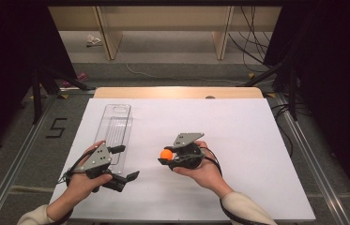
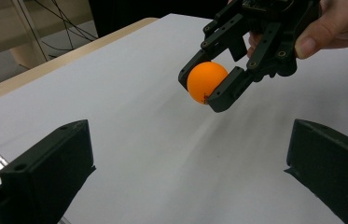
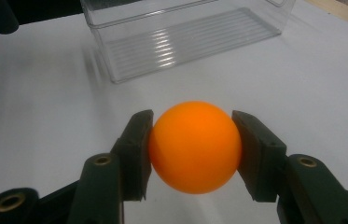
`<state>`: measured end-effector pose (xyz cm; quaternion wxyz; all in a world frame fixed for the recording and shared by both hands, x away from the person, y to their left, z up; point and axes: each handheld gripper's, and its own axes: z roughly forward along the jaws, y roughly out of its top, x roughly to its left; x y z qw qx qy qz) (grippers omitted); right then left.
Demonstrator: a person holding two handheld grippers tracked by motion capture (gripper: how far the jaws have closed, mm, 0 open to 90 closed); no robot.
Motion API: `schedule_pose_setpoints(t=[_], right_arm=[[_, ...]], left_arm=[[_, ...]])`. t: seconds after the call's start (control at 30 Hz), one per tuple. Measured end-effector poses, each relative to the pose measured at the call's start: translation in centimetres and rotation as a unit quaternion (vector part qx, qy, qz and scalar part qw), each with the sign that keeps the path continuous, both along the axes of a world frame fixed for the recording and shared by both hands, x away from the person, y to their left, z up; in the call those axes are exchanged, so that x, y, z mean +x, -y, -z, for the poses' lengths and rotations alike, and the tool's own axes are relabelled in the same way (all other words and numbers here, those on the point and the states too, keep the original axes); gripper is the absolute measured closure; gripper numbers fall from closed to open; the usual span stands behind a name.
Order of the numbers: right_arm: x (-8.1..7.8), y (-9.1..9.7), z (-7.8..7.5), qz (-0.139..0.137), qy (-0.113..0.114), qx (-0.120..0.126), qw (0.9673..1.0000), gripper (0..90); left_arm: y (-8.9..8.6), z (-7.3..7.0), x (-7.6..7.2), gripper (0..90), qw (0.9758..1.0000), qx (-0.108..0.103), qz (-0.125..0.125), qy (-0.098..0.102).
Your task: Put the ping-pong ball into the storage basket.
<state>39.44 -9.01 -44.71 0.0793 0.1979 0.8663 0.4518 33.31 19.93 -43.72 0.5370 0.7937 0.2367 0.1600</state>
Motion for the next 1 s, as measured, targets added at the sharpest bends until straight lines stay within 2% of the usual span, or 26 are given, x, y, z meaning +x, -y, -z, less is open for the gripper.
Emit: schedule_pose_setpoints(t=[1.0], right_arm=[[0.89,-0.59,-0.77,0.005,0.010,0.013,0.9999,51.4]], left_arm=[[-0.01,-0.02,-0.01,0.1,1.0000,0.000,0.000,0.001]])
